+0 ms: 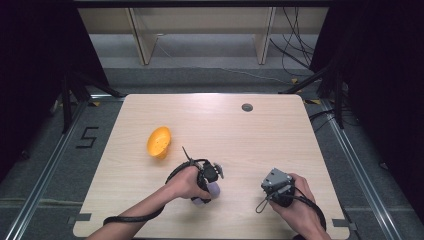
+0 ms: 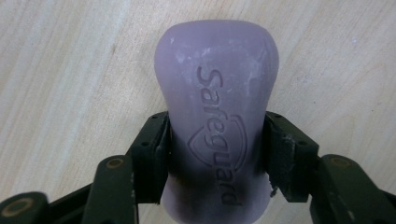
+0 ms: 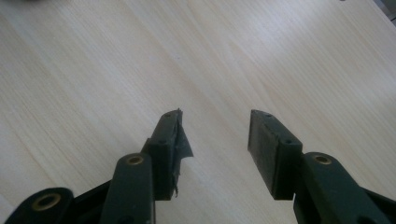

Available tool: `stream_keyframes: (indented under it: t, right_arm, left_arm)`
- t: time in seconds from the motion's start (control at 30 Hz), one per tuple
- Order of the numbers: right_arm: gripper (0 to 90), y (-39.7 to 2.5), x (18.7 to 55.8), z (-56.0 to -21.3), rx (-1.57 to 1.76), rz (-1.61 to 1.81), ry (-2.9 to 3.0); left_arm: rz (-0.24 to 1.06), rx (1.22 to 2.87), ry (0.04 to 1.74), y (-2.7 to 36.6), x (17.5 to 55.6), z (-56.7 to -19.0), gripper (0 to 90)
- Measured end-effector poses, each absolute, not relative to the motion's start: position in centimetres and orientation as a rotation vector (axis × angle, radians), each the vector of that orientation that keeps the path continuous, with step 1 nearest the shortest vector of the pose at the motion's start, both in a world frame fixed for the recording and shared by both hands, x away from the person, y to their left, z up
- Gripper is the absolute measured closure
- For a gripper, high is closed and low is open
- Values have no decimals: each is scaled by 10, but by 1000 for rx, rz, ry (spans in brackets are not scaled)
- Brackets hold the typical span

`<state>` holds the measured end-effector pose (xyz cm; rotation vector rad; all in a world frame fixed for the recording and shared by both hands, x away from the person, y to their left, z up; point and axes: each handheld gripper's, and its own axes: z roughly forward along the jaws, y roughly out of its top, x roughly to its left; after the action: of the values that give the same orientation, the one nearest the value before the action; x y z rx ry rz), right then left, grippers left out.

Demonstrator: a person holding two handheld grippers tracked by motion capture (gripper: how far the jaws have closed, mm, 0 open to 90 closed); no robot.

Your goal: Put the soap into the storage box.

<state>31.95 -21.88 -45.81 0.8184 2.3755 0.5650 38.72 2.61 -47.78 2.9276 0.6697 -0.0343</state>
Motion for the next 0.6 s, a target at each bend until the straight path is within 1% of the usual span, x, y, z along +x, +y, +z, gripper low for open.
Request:
stream_keyframes:
  t: [0.2, 0.37, 0.6]
  right_arm:
    - [555, -219, 319, -458, 817, 567, 2374]
    - [555, -219, 320, -458, 817, 567, 2373]
    - [555, -219, 320, -458, 815, 569, 2373]
  left_arm:
    - [-24, 2925, 672, 26, 386, -478, 467]
    - [11, 2924, 670, 25, 383, -477, 473]
    - [40, 2890, 685, 29, 380, -477, 479]
